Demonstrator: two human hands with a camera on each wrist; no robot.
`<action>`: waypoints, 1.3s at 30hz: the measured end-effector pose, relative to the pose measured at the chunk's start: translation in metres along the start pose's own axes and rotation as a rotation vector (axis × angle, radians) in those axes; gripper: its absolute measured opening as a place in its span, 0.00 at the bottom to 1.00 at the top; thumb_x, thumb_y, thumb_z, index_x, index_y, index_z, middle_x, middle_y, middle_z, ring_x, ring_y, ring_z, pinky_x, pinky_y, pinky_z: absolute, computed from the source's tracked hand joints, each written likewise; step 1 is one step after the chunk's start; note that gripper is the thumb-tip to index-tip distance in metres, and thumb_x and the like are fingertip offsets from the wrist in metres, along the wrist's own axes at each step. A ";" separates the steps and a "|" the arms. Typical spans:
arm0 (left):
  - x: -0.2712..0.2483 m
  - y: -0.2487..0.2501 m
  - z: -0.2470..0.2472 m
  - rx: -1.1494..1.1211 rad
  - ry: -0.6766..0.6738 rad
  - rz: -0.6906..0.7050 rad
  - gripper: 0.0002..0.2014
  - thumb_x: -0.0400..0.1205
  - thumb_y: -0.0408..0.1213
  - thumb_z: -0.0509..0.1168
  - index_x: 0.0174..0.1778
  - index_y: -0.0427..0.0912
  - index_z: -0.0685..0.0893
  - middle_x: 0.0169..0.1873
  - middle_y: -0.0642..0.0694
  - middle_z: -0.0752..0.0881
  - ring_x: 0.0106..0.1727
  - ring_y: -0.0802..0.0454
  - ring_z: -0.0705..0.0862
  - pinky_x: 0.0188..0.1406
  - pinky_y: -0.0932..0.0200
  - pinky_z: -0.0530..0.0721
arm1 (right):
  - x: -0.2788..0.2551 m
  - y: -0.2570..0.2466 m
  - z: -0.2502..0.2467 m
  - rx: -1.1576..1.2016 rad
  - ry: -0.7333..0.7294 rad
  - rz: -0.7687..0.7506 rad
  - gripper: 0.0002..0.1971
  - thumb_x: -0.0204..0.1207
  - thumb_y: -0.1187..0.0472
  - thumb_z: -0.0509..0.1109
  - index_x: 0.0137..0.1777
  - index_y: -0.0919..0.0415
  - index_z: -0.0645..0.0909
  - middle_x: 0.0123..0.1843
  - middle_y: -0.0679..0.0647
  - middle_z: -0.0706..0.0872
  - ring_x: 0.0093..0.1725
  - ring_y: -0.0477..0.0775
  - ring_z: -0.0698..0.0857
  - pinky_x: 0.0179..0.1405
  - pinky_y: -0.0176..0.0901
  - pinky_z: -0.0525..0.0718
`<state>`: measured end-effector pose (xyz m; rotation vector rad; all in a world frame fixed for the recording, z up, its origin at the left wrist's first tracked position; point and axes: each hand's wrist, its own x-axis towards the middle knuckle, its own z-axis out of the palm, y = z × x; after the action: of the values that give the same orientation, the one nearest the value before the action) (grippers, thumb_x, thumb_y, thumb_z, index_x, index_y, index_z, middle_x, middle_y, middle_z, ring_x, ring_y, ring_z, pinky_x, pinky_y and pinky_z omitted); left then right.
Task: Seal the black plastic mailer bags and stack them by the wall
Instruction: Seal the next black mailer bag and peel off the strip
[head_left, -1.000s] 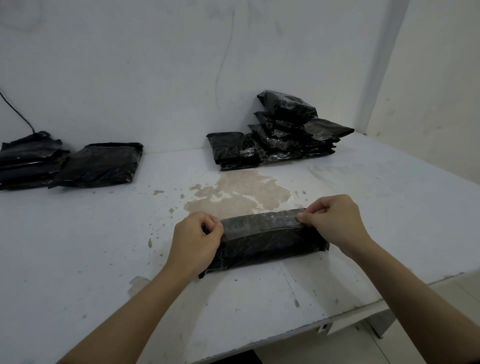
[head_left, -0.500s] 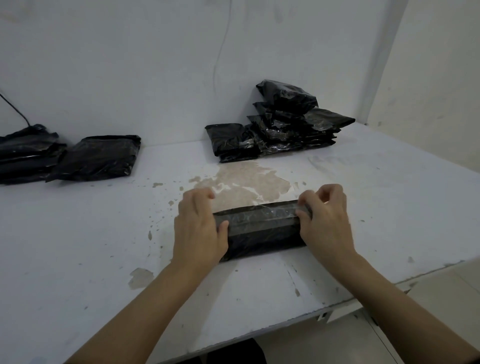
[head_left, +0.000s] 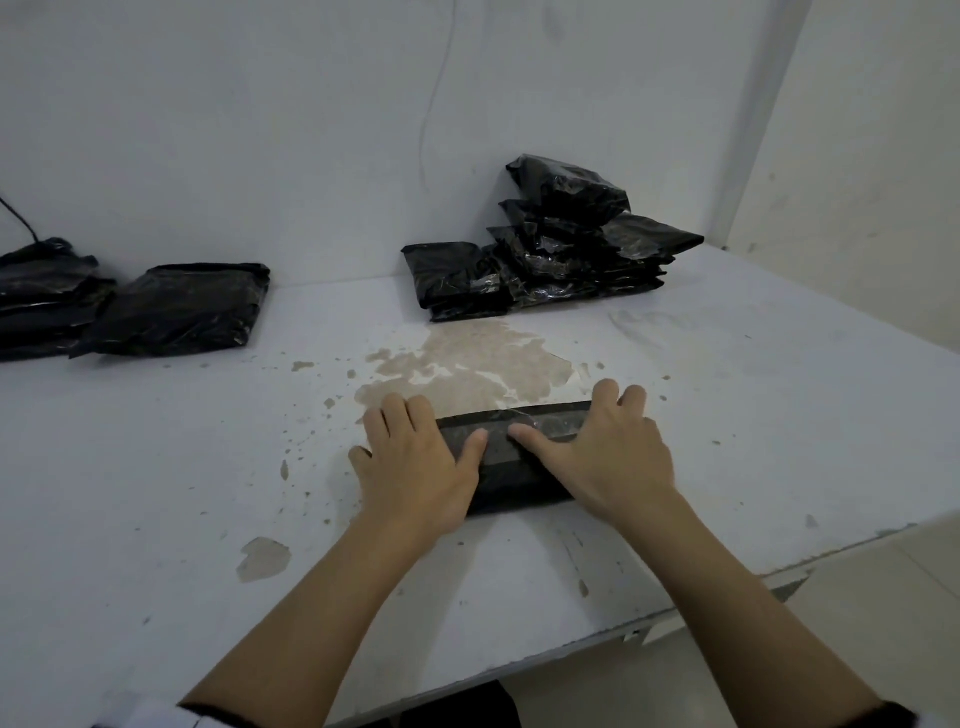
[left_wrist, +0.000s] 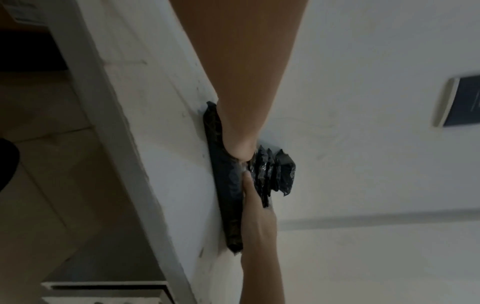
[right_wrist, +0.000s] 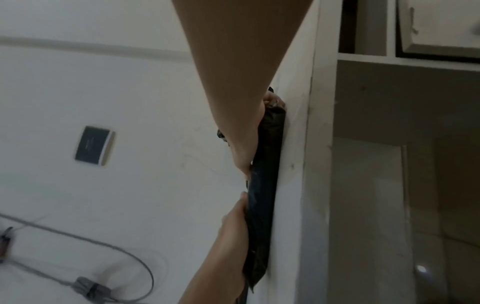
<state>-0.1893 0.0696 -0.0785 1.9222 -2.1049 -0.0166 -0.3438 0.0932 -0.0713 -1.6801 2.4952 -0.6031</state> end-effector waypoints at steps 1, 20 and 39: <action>0.002 -0.001 0.002 -0.012 -0.034 -0.014 0.25 0.84 0.62 0.47 0.62 0.43 0.64 0.62 0.46 0.64 0.63 0.46 0.64 0.58 0.51 0.68 | 0.001 0.001 0.004 0.042 0.021 0.009 0.44 0.65 0.24 0.63 0.66 0.62 0.66 0.63 0.59 0.69 0.58 0.64 0.77 0.53 0.55 0.82; -0.009 -0.029 -0.002 -0.842 0.254 -0.184 0.18 0.86 0.24 0.53 0.61 0.40 0.85 0.53 0.52 0.80 0.53 0.62 0.73 0.47 0.84 0.68 | 0.010 0.022 -0.002 0.376 0.148 0.060 0.17 0.85 0.49 0.58 0.47 0.65 0.73 0.42 0.61 0.79 0.38 0.56 0.73 0.34 0.46 0.66; 0.011 -0.016 0.004 -0.549 0.296 -0.238 0.04 0.83 0.37 0.66 0.47 0.41 0.83 0.47 0.44 0.85 0.41 0.53 0.77 0.41 0.62 0.69 | 0.004 0.025 0.009 0.538 0.259 0.150 0.17 0.77 0.53 0.73 0.58 0.65 0.87 0.46 0.61 0.90 0.45 0.59 0.87 0.36 0.37 0.76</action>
<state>-0.1757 0.0561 -0.0836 1.6965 -1.4768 -0.3059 -0.3650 0.0949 -0.0882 -1.2684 2.2818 -1.3949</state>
